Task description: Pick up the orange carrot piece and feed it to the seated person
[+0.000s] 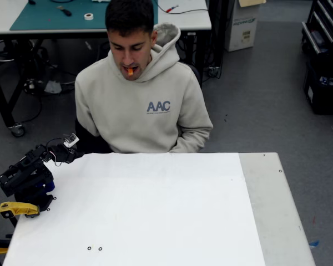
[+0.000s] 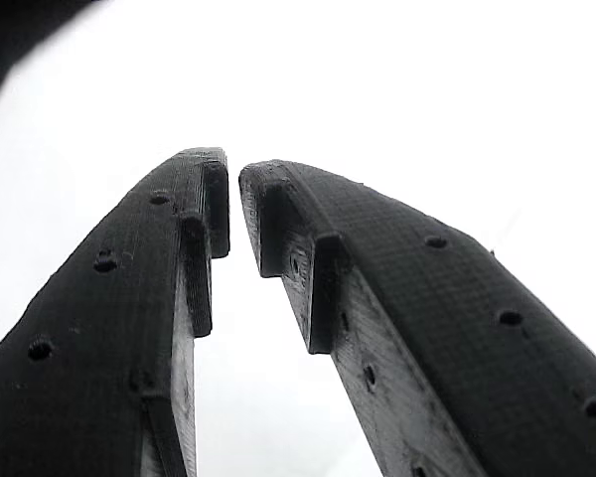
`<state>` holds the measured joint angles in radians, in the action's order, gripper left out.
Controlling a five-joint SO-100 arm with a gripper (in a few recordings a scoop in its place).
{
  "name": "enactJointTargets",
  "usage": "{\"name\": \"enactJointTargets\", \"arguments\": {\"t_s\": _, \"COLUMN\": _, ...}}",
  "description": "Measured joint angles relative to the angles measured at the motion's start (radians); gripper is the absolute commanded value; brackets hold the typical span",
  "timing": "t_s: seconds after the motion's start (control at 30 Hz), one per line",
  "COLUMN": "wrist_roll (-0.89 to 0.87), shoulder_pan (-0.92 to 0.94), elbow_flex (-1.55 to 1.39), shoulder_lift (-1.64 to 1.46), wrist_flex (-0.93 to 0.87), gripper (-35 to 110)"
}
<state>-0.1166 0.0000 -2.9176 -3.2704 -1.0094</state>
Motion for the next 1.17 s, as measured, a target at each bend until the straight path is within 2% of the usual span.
{"name": "enactJointTargets", "arguments": {"t_s": 0.17, "wrist_roll": 0.003, "shoulder_pan": 0.008, "elbow_flex": 0.000, "shoulder_lift": 0.000, "wrist_flex": -0.081, "gripper": -2}}
{"name": "enactJointTargets", "arguments": {"t_s": 0.53, "wrist_roll": 0.141, "shoulder_pan": 0.008, "elbow_flex": -0.015, "shoulder_lift": 0.000, "wrist_flex": -0.106, "gripper": -2}}
{"name": "enactJointTargets", "arguments": {"t_s": 1.17, "wrist_roll": 0.137, "shoulder_pan": 0.008, "elbow_flex": -0.017, "shoulder_lift": -0.021, "wrist_flex": -0.123, "gripper": -2}}
